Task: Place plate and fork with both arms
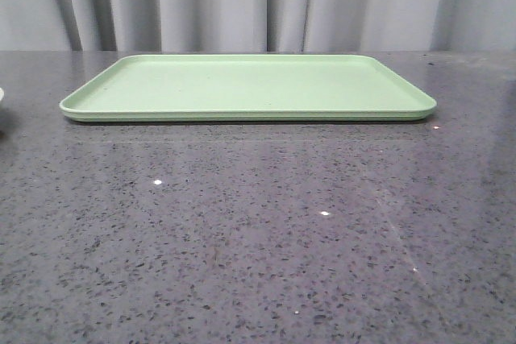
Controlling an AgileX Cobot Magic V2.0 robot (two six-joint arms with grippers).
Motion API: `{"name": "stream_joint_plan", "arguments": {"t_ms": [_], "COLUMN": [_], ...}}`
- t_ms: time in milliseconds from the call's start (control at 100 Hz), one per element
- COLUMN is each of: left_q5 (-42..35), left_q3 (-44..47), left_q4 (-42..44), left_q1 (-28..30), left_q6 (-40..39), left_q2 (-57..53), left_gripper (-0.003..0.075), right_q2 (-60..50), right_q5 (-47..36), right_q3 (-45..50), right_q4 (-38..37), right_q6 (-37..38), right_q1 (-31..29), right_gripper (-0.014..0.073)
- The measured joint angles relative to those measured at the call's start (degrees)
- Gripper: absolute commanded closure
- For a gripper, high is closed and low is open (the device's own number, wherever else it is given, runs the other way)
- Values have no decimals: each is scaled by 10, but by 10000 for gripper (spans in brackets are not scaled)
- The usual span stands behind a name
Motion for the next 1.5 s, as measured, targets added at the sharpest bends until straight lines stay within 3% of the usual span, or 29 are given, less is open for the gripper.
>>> {"name": "stream_joint_plan", "arguments": {"t_ms": [660,870,990,1200,1500], "left_q5": [0,-38,-41,46,294], "left_q3": [0,0,-6,-86,-298], "left_q4": [0,0,-7,-68,-116], "left_q1": [0,0,0,0,0], "left_q6": [0,0,0,0,0], "left_q2": [0,0,0,19,194], "left_gripper": [741,741,741,741,741], "right_q2": [0,0,0,35,185], "right_q5": [-1,-77,-60,52,244], "right_q3": [0,1,-13,-127,-341], "right_q4": [0,5,31,49,61], "right_q6": [0,0,0,0,0], "right_q1": [0,0,-1,-1,-1], "right_gripper": [662,662,662,662,662]}}
